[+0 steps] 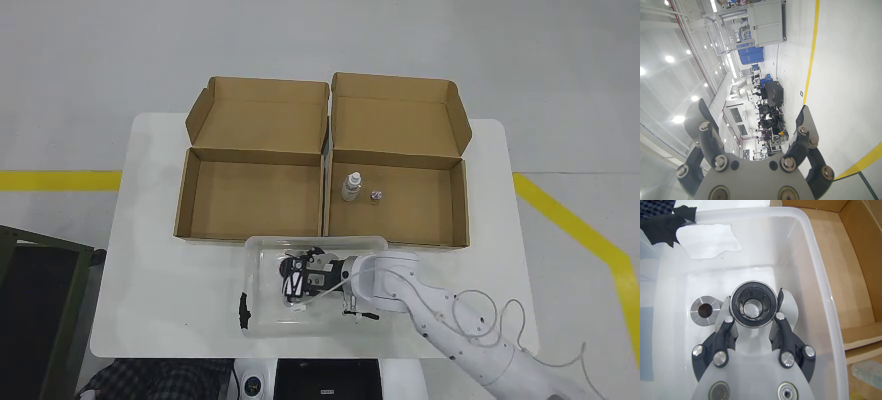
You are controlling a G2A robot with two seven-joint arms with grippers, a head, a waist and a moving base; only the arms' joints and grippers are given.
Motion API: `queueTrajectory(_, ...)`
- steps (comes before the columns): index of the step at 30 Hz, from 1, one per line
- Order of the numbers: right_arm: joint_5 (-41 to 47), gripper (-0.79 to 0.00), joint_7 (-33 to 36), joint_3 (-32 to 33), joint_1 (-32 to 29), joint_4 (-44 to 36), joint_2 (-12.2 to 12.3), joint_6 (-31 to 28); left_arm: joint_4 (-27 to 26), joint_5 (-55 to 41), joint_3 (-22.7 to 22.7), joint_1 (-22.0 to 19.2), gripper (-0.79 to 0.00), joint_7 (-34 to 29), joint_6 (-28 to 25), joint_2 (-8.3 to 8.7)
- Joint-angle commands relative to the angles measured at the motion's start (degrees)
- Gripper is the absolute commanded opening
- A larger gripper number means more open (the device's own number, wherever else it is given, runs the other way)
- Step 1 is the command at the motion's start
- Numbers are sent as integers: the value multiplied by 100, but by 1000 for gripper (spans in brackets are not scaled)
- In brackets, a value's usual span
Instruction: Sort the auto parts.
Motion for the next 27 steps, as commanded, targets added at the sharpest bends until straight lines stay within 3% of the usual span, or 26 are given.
queueTrajectory(1, 43, -600, -29, 16, -8, 14, -4, -32, 0, 0, 0, 0, 0, 0, 0, 0)
queueTrajectory(2, 51, -696, -30, 25, -10, 15, -4, -52, 0, 0, 0, 0, 0, 0, 0, 0)
queueTrajectory(4, 93, -785, -60, 46, -27, -9, -5, -96, 0, 0, 0, 0, 0, 0, 0, 0)
queueTrajectory(27, 653, -785, -480, 864, -603, -737, 210, -616, 0, 0, 0, 0, 0, 0, 0, 0)
